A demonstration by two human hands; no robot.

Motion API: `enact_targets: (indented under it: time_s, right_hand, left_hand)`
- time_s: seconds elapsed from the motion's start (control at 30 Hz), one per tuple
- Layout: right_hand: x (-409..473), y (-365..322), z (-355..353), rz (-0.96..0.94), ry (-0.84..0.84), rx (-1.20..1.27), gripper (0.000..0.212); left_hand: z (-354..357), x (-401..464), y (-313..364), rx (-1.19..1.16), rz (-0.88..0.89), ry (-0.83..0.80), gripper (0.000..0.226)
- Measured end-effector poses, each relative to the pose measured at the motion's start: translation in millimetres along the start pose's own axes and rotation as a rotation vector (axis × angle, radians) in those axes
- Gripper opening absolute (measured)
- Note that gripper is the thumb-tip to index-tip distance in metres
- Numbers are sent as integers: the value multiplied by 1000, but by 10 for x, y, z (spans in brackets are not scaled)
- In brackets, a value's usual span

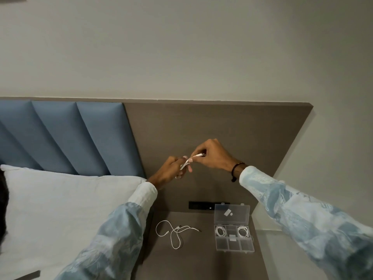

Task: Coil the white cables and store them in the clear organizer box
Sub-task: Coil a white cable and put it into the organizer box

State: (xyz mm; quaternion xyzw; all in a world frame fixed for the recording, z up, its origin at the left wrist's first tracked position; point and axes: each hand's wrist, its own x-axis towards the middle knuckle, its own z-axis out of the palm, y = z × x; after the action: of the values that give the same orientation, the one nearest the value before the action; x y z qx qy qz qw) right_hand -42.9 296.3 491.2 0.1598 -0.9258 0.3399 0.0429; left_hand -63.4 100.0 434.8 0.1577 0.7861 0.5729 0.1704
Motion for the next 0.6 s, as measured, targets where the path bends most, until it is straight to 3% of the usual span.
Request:
enact_targets:
  time_s: [0.07,0.17,0.3,0.4,0.5,0.6]
  right_hand:
    - [6,10,37,64,-7,140,9]
    - [-8,21,158,247,-71,401,18]
    - [-74,-17,306,390,-112,650,17]
    - [-81,-30,355,435,-81,733,13]
    - [-91,-3,366,471,-50,813,14]
    - [-111,56,345,511,-13,839,13]
  left_hand:
    - [25,-17,50,-17,-68,-20,77]
    - [88,6,103,-12,-167,131,84]
    - [132,96,83,114,-169,441,72]
    - [202,92,92,217,-57,613,67]
    - [263,28,140,126,3,537,57]
    - [262,-60,186,-147,0,303,38]
